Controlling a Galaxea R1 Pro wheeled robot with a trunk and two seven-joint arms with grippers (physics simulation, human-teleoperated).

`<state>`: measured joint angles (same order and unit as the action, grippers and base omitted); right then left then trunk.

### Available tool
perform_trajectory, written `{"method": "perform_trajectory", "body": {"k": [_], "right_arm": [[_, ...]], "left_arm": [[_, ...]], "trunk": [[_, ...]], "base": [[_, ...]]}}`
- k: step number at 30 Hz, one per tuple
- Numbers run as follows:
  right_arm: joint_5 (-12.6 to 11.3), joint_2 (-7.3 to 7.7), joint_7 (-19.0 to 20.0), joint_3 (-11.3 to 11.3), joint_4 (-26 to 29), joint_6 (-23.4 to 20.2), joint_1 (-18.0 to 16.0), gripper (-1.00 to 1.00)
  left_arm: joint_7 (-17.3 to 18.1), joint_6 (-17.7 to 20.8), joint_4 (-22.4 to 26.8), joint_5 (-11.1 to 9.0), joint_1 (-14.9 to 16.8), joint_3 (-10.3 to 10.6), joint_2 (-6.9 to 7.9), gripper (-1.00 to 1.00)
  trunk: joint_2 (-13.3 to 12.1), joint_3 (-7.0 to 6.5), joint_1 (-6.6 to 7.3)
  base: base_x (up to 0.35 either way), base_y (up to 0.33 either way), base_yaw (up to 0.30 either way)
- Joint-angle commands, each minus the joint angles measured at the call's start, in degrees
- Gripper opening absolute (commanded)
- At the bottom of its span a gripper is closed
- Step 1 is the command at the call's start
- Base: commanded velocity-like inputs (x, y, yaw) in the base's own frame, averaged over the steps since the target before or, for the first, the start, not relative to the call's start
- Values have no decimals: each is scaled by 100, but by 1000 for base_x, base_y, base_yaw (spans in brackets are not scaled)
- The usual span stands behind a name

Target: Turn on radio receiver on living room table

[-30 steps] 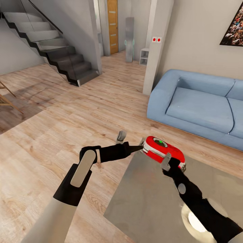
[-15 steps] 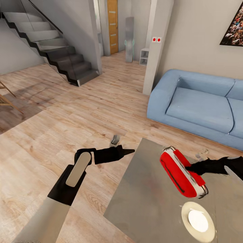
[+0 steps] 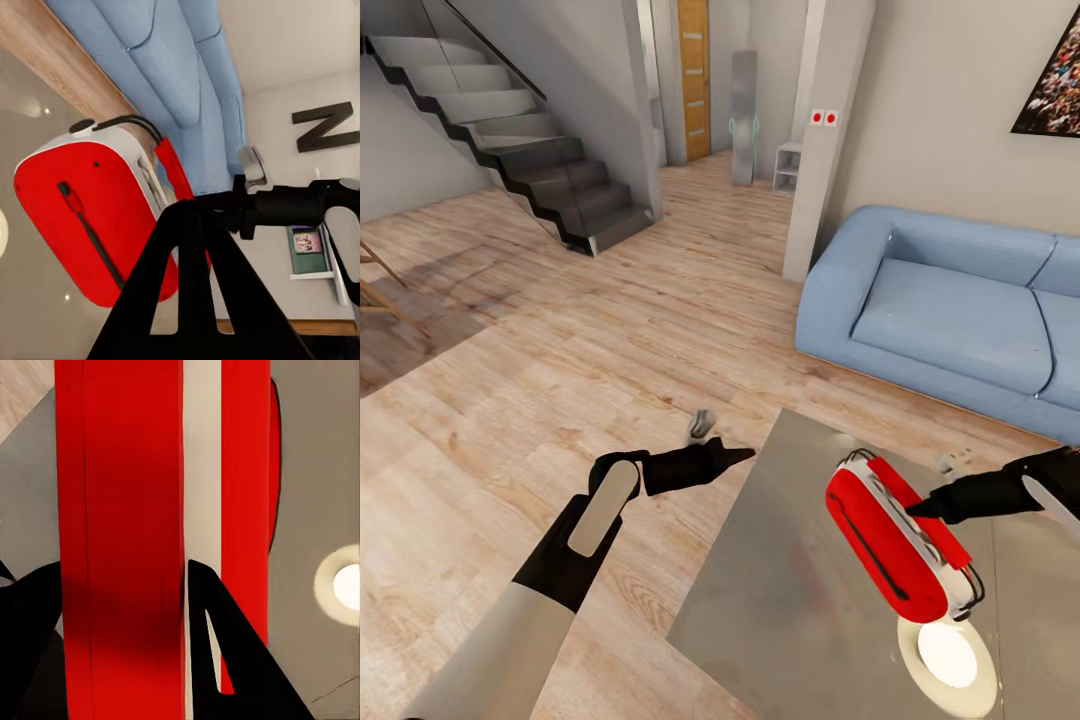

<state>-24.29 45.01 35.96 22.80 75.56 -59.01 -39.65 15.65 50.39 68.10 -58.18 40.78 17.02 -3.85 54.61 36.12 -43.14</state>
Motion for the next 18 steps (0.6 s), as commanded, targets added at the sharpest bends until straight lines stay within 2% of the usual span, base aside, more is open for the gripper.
{"method": "perform_trajectory", "body": {"k": [1, 4, 6, 13, 16, 18], "right_arm": [[-50, -4, 2, 2, 0, -22, -1, -100], [-50, -27, 1, 4, -25, -36, 0, -100], [-42, -190, -1, 5, -60, -36, 1, -100], [-36, -282, -11, 13, 10, 25, 1, -100], [8, -448, -173, 10, -24, 47, 1, -100], [61, -623, -376, 7, -55, 62, 1, -100]], "left_arm": [[0, -1, -3, 0, 0, 1, -2, -100], [-1, 5, 0, 0, 0, 3, -3, -100], [-1, 13, -5, 1, 0, 3, -2, -100], [9, 21, 52, 7, 0, -5, 6, -100], [15, 18, 68, 1, 0, -6, 7, -100], [22, 16, 66, 0, 0, -1, 7, -100]], "trunk": [[0, 0, 0], [0, 0, 0], [0, 0, 0], [0, 0, 0], [0, 0, 0], [0, 0, 0]], "base": [[0, 0, 0], [0, 0, 0], [0, 0, 0], [0, 0, 0], [0, 0, 0], [0, 0, 0]]}}
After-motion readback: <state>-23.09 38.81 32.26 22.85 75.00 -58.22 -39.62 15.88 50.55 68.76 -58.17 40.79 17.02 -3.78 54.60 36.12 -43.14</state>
